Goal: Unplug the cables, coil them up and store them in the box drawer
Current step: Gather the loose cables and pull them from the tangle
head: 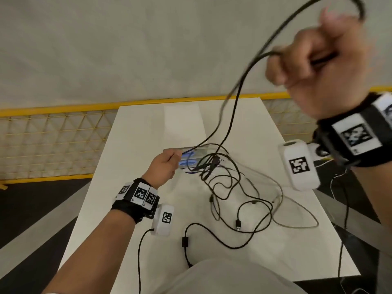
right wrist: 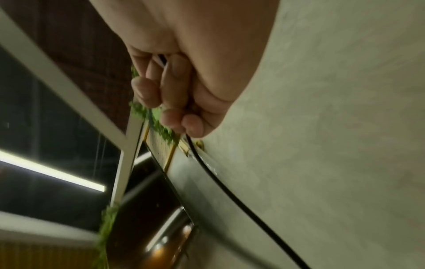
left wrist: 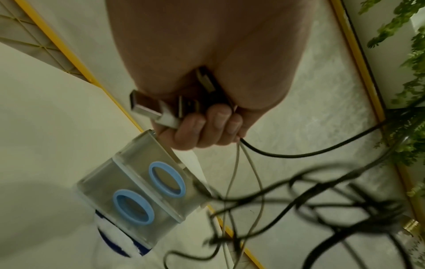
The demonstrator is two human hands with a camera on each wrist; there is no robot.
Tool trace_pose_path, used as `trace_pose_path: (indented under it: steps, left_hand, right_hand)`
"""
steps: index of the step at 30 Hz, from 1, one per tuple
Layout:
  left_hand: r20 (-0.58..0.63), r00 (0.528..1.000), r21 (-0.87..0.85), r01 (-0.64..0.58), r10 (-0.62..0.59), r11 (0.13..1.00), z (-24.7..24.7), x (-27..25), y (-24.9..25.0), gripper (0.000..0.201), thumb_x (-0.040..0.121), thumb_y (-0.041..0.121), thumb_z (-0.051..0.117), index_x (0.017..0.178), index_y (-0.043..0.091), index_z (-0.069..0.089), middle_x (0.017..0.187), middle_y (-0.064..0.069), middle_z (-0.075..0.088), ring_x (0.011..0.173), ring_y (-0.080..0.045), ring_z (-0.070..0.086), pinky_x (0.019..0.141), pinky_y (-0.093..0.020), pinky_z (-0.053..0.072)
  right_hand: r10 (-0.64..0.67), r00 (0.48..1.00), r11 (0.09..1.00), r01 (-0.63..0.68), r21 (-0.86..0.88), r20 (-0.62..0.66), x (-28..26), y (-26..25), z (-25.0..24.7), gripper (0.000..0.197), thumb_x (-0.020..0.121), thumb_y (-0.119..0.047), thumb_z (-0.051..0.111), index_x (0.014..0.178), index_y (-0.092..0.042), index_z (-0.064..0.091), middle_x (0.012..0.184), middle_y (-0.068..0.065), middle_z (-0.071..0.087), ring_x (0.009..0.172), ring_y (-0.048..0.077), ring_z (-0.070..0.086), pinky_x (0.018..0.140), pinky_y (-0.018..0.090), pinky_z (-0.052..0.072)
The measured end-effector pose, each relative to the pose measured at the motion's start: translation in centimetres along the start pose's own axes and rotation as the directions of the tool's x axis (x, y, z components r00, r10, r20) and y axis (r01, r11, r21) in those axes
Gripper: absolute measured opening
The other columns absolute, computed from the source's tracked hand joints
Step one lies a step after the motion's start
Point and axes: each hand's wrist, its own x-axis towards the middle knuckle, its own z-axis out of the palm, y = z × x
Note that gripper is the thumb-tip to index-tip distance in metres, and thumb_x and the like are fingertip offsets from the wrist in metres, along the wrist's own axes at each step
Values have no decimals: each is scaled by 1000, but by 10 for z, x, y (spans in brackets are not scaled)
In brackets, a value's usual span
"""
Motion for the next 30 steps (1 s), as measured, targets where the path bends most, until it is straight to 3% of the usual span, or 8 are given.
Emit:
trace_pose_path:
  steps: [4, 8, 10, 13, 18, 21, 25, 30]
  left_hand:
    - [-16, 1000, -24, 17, -17, 1000, 1, -2, -6, 26, 100, 16, 43, 74, 18, 50, 43, 13, 35, 41, -4, 26, 38, -16, 23]
    - [-21, 1000, -41, 19, -19, 999, 1, -3, -9, 25, 99, 20, 44, 75, 17, 47, 47, 14, 31, 46, -8, 23, 39, -17, 21]
    - [-34, 999, -34, 16, -18, 999, 0, -2, -7, 26, 100, 20, 43, 74, 16, 47, 46, 14, 32, 46, -8, 24, 39, -17, 22]
    - [-43, 999, -26, 8, -9, 1000, 0, -2, 0, 26, 100, 19, 43, 76, 15, 51, 45, 15, 36, 43, -5, 27, 39, -15, 24]
    - [-81, 997, -103, -3, -5, 995, 4, -4, 7, 30, 100, 17, 42, 70, 15, 46, 47, 15, 34, 44, -5, 27, 38, -15, 24]
    - [-108, 993, -153, 21, -38, 988, 9, -6, 6, 27, 100, 15, 40, 74, 15, 49, 50, 10, 35, 41, -4, 28, 36, -14, 24]
    - [-108, 992, -130, 45, -59, 990, 15, -8, 4, 23, 100, 11, 37, 80, 13, 48, 61, -3, 30, 38, -2, 27, 35, -14, 22]
    - [-107, 990, -117, 79, -92, 990, 21, -7, 11, 22, 100, 17, 38, 81, 14, 47, 63, -4, 33, 36, -1, 29, 33, -13, 23]
  right_hand:
    - [171, 932, 886, -287, -365, -319, -21, 24, -44, 53, 96, -22, 39, 44, -18, 45, 38, -2, 24, 35, 14, 24, 42, 22, 15]
    - [576, 605, 312, -785, -536, -550, -78, 90, -108, 43, 97, -35, 44, 62, -12, 48, 49, 2, 31, 34, 12, 27, 34, 15, 18]
    - [657, 601, 427, -794, -432, -455, -96, 97, -112, 45, 98, -36, 41, 61, -12, 47, 47, 1, 27, 32, 10, 24, 39, 17, 18]
    - [483, 835, 860, -509, -35, -266, -86, 65, -87, 49, 92, -32, 37, 50, -14, 52, 43, 1, 13, 32, 7, 23, 46, 17, 16]
    - [234, 825, 917, -364, -166, -514, -74, 67, -107, 23, 89, -36, 53, 84, -13, 57, 49, -6, 48, 50, 11, 55, 58, 26, 42]
    - [344, 632, 458, -759, -464, -695, -107, 114, -141, 71, 81, -13, 72, 138, -19, 31, 139, 5, 44, 113, 23, 53, 92, 38, 46]
    - [418, 457, -23, -859, -512, -785, -148, 145, -140, 74, 75, -19, 77, 136, -8, 35, 143, 24, 28, 119, 37, 44, 100, 46, 38]
    - [246, 869, 29, -450, -893, -430, -159, 164, -98, 35, 70, 6, 63, 101, -3, 51, 109, 18, 46, 78, 30, 50, 68, 31, 39]
